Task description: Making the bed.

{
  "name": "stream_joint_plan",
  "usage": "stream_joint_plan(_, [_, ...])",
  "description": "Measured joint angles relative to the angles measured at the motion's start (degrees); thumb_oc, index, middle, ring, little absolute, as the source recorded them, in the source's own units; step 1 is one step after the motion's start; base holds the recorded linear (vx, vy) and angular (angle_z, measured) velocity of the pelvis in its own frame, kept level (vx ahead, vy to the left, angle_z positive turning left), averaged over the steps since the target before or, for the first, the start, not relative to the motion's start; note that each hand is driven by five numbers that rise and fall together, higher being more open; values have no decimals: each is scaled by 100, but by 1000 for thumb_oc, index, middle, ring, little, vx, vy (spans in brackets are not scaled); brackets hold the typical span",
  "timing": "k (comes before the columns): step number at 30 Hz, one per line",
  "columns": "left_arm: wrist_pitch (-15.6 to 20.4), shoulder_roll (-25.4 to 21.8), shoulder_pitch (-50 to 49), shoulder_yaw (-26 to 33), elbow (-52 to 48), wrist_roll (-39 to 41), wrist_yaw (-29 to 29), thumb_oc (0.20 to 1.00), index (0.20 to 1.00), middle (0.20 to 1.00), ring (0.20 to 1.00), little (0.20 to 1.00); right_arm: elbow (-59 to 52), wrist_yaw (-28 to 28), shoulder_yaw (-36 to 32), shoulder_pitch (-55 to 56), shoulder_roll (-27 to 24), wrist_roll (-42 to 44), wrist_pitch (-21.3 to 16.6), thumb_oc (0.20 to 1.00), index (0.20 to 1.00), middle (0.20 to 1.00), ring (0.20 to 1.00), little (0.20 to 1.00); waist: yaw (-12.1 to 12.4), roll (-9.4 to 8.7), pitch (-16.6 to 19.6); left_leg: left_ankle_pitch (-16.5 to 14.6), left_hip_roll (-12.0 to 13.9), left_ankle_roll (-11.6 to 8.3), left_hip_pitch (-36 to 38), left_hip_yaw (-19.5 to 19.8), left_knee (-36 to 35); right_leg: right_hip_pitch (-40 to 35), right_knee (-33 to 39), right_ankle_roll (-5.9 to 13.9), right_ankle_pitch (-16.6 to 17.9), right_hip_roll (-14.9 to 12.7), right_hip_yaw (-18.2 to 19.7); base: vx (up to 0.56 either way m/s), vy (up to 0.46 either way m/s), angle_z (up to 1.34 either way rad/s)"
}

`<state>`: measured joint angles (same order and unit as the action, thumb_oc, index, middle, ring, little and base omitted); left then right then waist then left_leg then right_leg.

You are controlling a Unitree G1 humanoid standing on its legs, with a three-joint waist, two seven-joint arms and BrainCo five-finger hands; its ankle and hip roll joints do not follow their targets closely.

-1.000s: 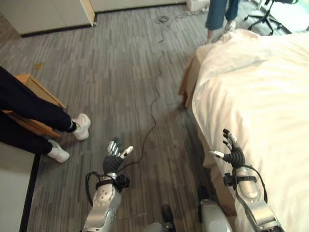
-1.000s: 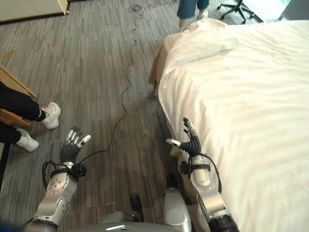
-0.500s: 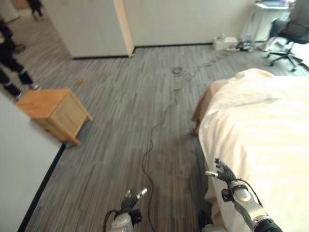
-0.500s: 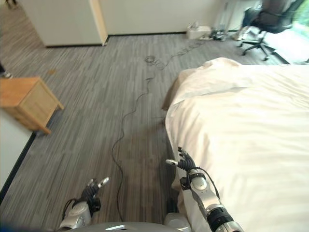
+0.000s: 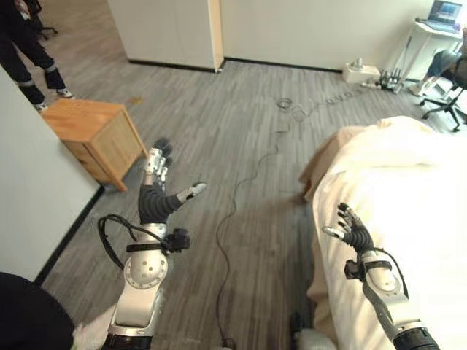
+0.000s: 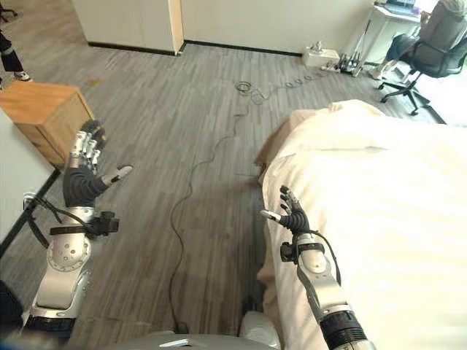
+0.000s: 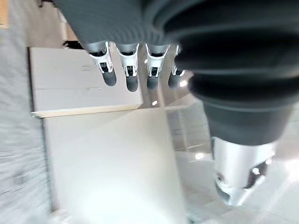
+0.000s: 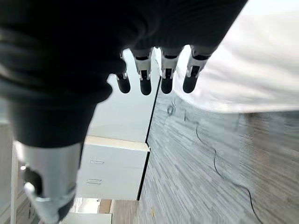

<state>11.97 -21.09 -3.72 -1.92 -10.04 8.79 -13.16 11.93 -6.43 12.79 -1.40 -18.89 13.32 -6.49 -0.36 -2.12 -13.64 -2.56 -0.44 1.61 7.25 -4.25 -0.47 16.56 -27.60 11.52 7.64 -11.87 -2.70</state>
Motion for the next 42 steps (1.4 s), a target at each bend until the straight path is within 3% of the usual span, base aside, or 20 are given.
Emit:
stream_joint_plan(1, [-64,28,-163,-27,38,0,4,1000,1000,1000,1000,1000,-57,9,62,3,-1,-33,-2,1000,1000,1000,1000,1000,21,49,-26,24,-11,38,0,23,-53,116,-305,-96,-326,17,-37,200,-36,-3])
stream_joint_plan(4, [-93,56,-323,129,843,9,16,1000,1000,1000,1000,1000,-236,-8,-5,-160,-29,-102,-17,1000,1000,1000,1000,1000,124,51,-105,39,22,51,-248,135,-77,-235,1557,-362,-856,507,-216,309,-125,8])
stream_joint_plan(7, [-218,77,-87,165,2016,10,65,1000,1000,1000,1000,1000,-182,-69,-284,-340,-54,-93,-16,1000,1000,1000,1000,1000,-70,-3,-131,-48,93,-89,-345,365,-156,-657,2846,-389,-317,650,-469,393,-175,48])
stream_joint_plan(10, [-326,71,-351,162,2012,6,113,1000,1000,1000,1000,1000,-83,-67,-329,-321,-59,-59,-39,1000,1000,1000,1000,1000,-102,89,-126,-222,636,-623,297,472,-130,-1357,2948,-1089,-175,1192,-647,476,-271,35])
stream_joint_plan(11, [-326,47,-384,171,2021,6,124,1000,1000,1000,1000,1000,-26,-60,-332,-318,-32,18,-88,1000,1000,1000,1000,1000,-90,-31,-113,-352,618,-814,27,444,761,-1528,2970,-1212,-357,1222,-717,308,-316,23])
stream_joint_plan(12, [-330,-12,-323,179,2021,8,169,1000,1000,1000,1000,1000,61,-55,-351,-332,-34,40,-139,1000,1000,1000,1000,1000,-46,-234,-95,-196,594,-1123,-1112,245,2837,-1530,2853,-1382,-545,1141,-823,274,-249,17])
stream_joint_plan(13, [-319,5,-323,182,1967,9,188,1000,1000,1000,1000,1000,47,-57,-416,-376,-48,60,-135,1000,1000,1000,1000,1000,33,-234,-120,1073,794,-928,-2444,256,4986,-1422,2623,-1671,-642,1212,-738,312,-141,-24])
stream_joint_plan(15, [-342,-12,-459,188,1964,8,223,1000,1000,1000,1000,1000,-34,-51,-334,-357,51,68,-139,1000,1000,1000,1000,1000,173,-296,-145,924,735,-738,-3074,306,5677,-1456,2465,-1917,-878,1274,-342,412,16,-66])
stream_joint_plan(17, [-347,72,-502,195,1932,9,238,1000,1000,1000,1000,1000,-57,-51,-297,-364,96,74,-129,1000,1000,1000,1000,1000,252,-377,-188,507,466,-585,-3046,-35,4195,-1585,2615,-1789,-874,1181,-79,255,58,-71])
stream_joint_plan(18, [-345,164,-562,187,1865,9,244,1000,1000,1000,1000,1000,-59,-48,-250,-381,18,75,-128,1000,1000,1000,1000,1000,220,-286,-208,449,316,-574,-2660,42,2450,-1732,2756,-1709,-730,1205,-31,203,57,-69])
stream_joint_plan(20, [-347,179,-542,209,1867,9,262,1000,1000,1000,1000,1000,-45,-48,-116,-348,-72,76,-108,1000,1000,1000,1000,1000,188,-76,-273,457,206,-595,-2424,-7,1335,-2179,2998,-1592,-782,1324,-88,467,89,-27])
stream_joint_plan(21, [-338,208,-334,202,1869,6,347,1000,1000,1000,1000,1000,-35,-46,48,-246,-290,76,-118,1000,1000,1000,1000,1000,157,187,-222,570,-46,-486,-2179,-7,-365,-2609,3331,-1476,-1104,1517,-163,622,98,20])
stream_joint_plan(24, [-344,208,-366,235,1876,7,349,1000,1000,1000,1000,1000,37,60,72,-252,-375,79,-112,1000,1000,1000,1000,1000,310,423,-210,626,-257,-398,-2405,-665,-544,-3246,3330,-1497,-1709,1584,-124,676,150,3])
stream_joint_plan(27, [-350,272,-965,401,1565,4,433,1000,1000,1000,1000,1000,-113,134,64,-270,-262,74,-119,1000,1000,1000,1000,1000,544,377,7,702,15,-227,-2073,-1086,-395,-3821,3258,-1251,-2218,1346,525,443,149,-99])
stream_joint_plan(29, [-398,330,-981,416,1553,3,476,1000,1000,1000,1000,1000,-150,157,131,-173,-180,73,-107,1000,1000,1000,1000,1000,379,197,79,1175,-230,391,-1858,-1045,-352,-3860,2728,-1012,-2352,1138,435,419,128,-35])
stream_joint_plan(30, [-398,275,-915,313,1494,-7,526,1000,1000,1000,1000,1000,-226,187,241,38,-43,64,-95,1000,1000,1000,1000,1000,375,25,150,1307,-355,645,-1566,-1047,-332,-3743,1940,-823,-2292,1002,300,393,141,-21])
stream_joint_plan(34, [-418,120,-128,-150,1522,-9,589,1000,1000,1000,1000,1000,-353,241,413,253,253,12,-97,1000,1000,1000,1000,1000,318,-87,259,921,-527,574,-1018,-523,-364,-2508,-699,-189,-2226,809,-53,219,106,16])
stream_joint_plan(37, [-379,223,408,-293,1528,-1,463,1000,1000,1000,1000,1000,-835,248,359,190,282,-202,-170,1000,1000,1000,1000,1000,170,277,-49,464,-478,456,-569,434,-182,-725,-3156,-625,-2072,1336,318,224,-12,53])
stream_joint_plan(41, [-343,175,448,-506,1550,7,429,1000,1000,1000,1000,1000,-720,151,334,-159,202,-213,-186,1000,1000,1000,1000,1000,-92,400,-111,310,-638,165,-79,564,-199,277,-1447,-819,-2188,625,-300,336,-98,88])
stream_joint_plan(42, [-327,161,231,-361,1527,30,421,1000,1000,1000,1000,1000,-655,148,348,-309,119,-212,-148,1000,1000,1000,1000,1000,-95,499,-89,-93,-518,-65,182,263,-322,307,458,-640,-1986,530,-811,304,-160,42])
